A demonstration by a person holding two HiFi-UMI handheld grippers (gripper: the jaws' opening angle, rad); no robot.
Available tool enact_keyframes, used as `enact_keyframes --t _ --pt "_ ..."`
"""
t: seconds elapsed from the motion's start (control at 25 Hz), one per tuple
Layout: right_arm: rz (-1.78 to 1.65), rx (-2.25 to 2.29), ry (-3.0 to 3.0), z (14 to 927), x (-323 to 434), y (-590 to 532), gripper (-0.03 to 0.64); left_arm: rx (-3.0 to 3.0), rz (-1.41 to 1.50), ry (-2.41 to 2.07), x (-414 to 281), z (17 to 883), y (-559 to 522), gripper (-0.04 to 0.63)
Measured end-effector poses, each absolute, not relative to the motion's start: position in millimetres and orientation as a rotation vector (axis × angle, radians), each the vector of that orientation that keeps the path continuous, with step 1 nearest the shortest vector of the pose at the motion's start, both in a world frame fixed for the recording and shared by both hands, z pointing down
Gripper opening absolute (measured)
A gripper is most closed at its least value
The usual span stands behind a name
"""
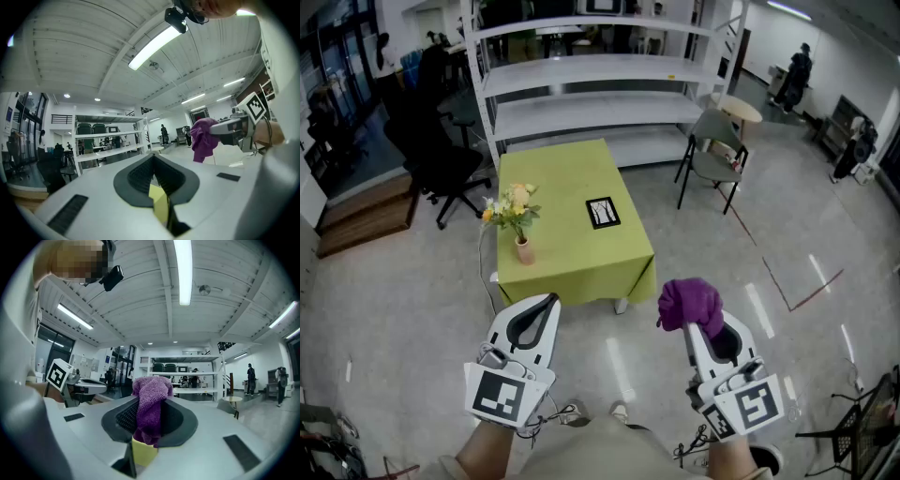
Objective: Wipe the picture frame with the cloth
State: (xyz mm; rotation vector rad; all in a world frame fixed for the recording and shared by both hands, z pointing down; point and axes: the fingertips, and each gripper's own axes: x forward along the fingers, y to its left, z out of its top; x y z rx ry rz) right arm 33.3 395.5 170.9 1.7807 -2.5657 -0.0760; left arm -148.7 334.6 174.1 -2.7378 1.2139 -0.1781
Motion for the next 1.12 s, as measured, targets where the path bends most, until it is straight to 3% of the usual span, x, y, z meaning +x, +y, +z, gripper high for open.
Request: enact_keyframes --t 1.12 --pt "-0.026 1.675 -2.643 201.0 139.6 399.4 0.08 -2.641 -0.211 1.303 -48.1 186.6 355.7 0.008"
